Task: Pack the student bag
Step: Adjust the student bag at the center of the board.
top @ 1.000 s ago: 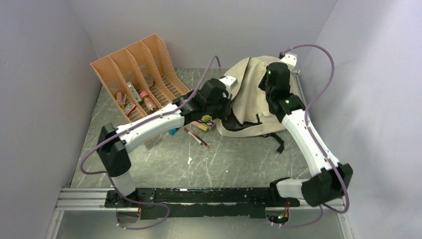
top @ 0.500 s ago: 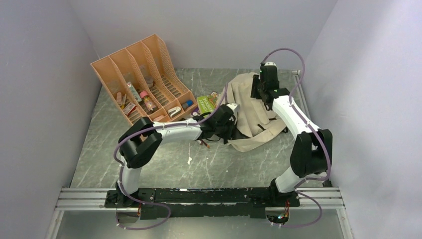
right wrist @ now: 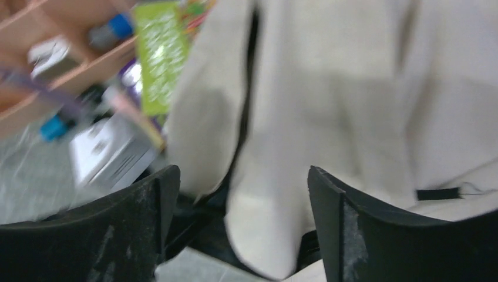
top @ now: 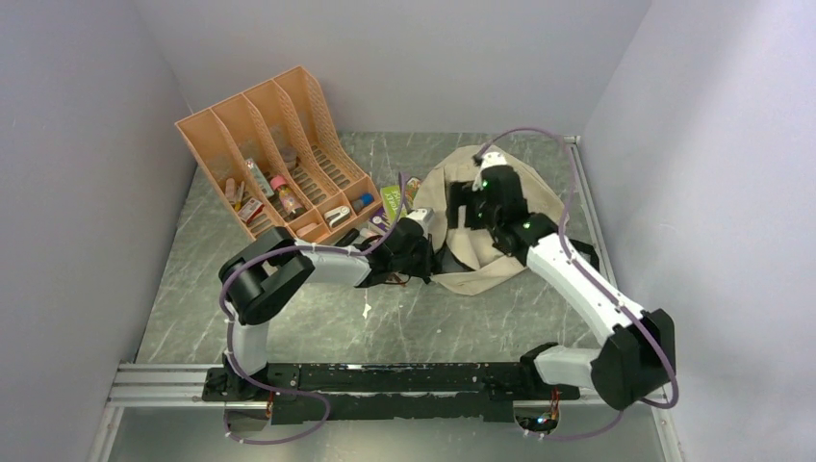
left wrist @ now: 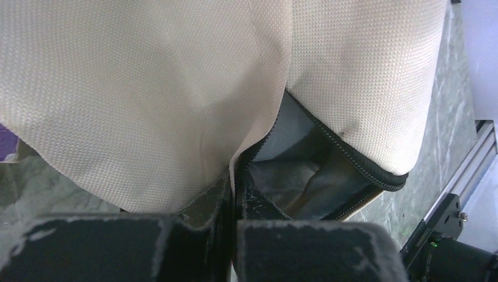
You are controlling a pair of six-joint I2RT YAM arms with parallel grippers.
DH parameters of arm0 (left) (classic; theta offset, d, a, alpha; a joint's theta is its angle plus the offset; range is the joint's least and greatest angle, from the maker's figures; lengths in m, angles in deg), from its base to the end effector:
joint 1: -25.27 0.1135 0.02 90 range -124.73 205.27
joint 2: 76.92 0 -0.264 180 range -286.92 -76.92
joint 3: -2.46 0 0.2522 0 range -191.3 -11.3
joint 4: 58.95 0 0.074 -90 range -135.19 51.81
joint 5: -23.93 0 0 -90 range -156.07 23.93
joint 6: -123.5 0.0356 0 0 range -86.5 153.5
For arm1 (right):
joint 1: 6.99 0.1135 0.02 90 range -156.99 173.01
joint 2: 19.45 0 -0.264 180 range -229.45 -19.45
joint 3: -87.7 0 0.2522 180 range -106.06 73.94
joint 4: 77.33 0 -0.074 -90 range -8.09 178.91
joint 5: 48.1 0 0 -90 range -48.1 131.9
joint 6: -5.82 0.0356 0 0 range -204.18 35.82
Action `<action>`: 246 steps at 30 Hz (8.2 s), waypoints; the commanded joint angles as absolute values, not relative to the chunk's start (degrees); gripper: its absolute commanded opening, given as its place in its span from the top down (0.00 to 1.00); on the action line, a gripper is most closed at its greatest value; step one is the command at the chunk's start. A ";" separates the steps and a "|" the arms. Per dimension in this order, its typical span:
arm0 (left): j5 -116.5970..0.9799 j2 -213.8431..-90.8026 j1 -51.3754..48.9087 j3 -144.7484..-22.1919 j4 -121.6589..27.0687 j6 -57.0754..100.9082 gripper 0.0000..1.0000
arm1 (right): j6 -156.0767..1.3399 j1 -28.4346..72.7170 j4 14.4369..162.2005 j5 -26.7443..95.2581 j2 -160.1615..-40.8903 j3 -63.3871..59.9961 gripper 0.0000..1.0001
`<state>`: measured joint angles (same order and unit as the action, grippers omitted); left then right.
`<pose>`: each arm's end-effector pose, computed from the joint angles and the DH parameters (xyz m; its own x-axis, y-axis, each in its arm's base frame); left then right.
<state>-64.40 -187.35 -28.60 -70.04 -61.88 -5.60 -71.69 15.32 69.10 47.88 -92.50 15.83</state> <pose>0.2355 -0.3244 0.1430 -0.7805 0.0000 -0.6252 0.4242 0.7346 -0.5296 0.2651 0.1048 0.2985 -0.5794 -0.0052 -0.8150 -0.1773 0.9769 0.1197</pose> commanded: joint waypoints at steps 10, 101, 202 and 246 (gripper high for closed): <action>-57.75 -186.88 -26.00 -65.59 -69.21 -8.43 0.95 | -75.58 24.03 68.22 56.72 -87.35 27.56 0.02; -47.41 -180.90 -22.02 -73.08 -59.81 -4.45 0.78 | -75.50 -12.31 76.50 48.06 -126.30 -7.93 0.33; -57.27 -177.27 -20.92 -72.38 -50.14 1.76 0.41 | -91.46 4.44 106.81 26.08 -111.87 10.63 0.42; -57.94 -177.22 -19.62 -72.87 -49.67 -0.77 0.42 | -129.97 2.74 82.11 18.55 -125.24 -3.53 1.00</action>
